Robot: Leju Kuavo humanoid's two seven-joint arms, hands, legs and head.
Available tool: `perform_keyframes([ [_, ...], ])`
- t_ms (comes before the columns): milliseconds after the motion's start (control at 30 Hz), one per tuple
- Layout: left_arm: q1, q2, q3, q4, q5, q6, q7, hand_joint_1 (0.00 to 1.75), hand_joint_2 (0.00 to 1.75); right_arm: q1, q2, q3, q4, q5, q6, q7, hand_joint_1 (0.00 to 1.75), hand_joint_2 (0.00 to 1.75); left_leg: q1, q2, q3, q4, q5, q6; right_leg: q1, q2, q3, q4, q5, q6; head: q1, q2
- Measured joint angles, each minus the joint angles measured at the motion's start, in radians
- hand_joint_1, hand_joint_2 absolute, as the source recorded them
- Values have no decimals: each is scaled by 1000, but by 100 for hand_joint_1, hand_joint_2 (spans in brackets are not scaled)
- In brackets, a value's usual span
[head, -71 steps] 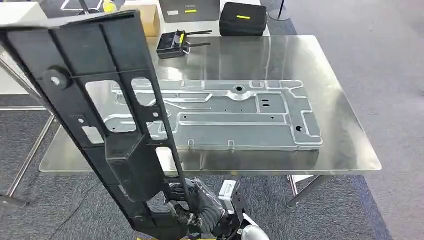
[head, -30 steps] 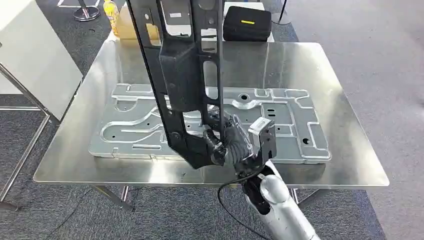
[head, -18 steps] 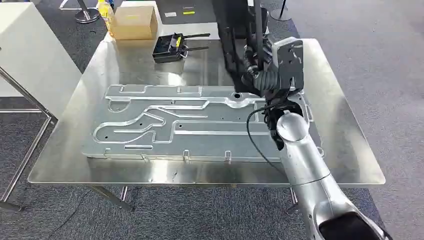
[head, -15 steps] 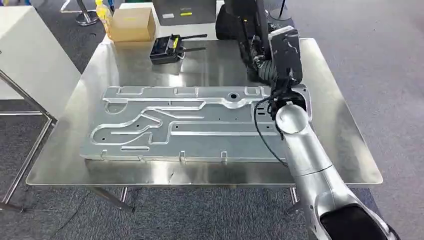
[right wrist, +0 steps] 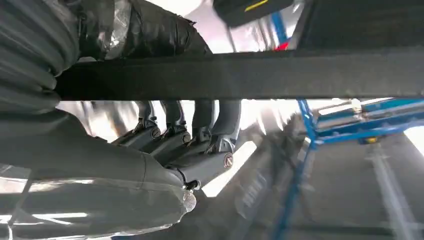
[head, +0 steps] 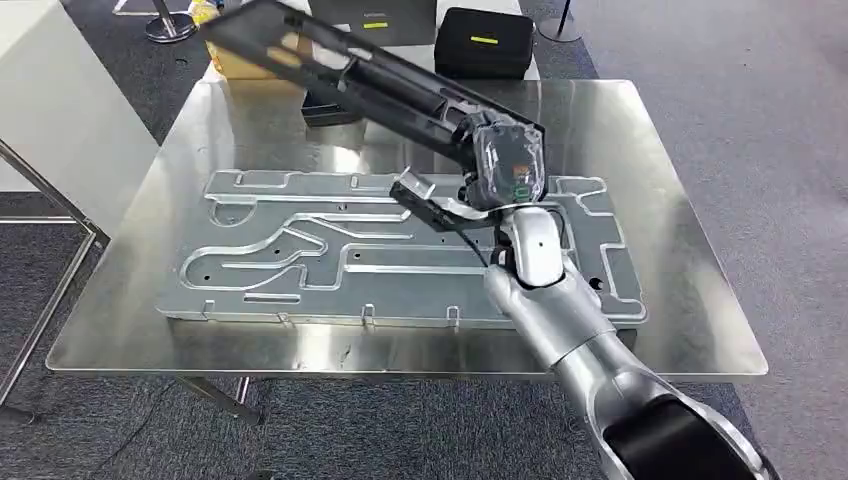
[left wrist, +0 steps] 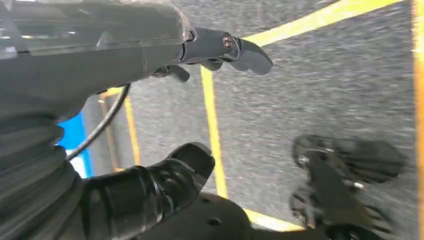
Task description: Take the parts from the cabinet and place them on the table.
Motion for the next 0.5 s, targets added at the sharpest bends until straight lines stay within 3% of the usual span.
perform_keyframes([
  [100,-1,0,-1,0,0,0,0,0,175,0,1,3,8,12,-4,3,175,175,1,0,2,-3,1,2,1,-1,-4,10,-7,2,1,0],
  [167,-5,0,-3,0,0,0,0,0,175,3,2,20,52,38,-20,10,175,175,2,0,2,-4,1,9,-10,-1,-83,166,-83,13,2,0],
  [200,-6,0,-8,0,0,0,1,0,175,18,2,29,96,99,-22,34,175,175,4,-2,3,-1,-2,7,-24,-2,-152,272,-87,26,2,0],
  [233,-5,0,-9,0,0,0,1,0,175,22,2,29,105,134,-22,43,175,175,5,-2,4,1,-5,4,-27,-2,-132,220,-48,28,1,0],
  [300,-5,0,-11,0,0,-3,2,0,175,29,2,30,116,205,-23,62,175,175,9,-2,4,11,-12,-7,-31,-5,-52,48,42,29,1,0],
  [333,-6,0,-13,0,1,-3,1,0,175,35,2,30,120,237,-24,69,175,175,7,-2,1,13,-16,-13,-29,-8,-31,7,30,27,2,0],
  [367,-7,0,-15,0,2,-3,1,0,175,44,6,33,122,258,-26,78,175,175,3,-2,-1,17,-17,-20,-20,-6,-31,-2,34,20,0,0],
  [467,-5,0,-22,0,4,-2,-2,0,175,81,6,35,121,289,-28,95,175,175,6,-2,6,7,-15,-37,-17,-4,-31,-2,34,2,1,0],
  [500,-6,0,-23,0,4,-1,-3,0,175,89,6,36,120,290,-28,97,175,175,10,-1,1,11,-21,-43,-26,-5,-25,-12,40,-9,0,0],
])
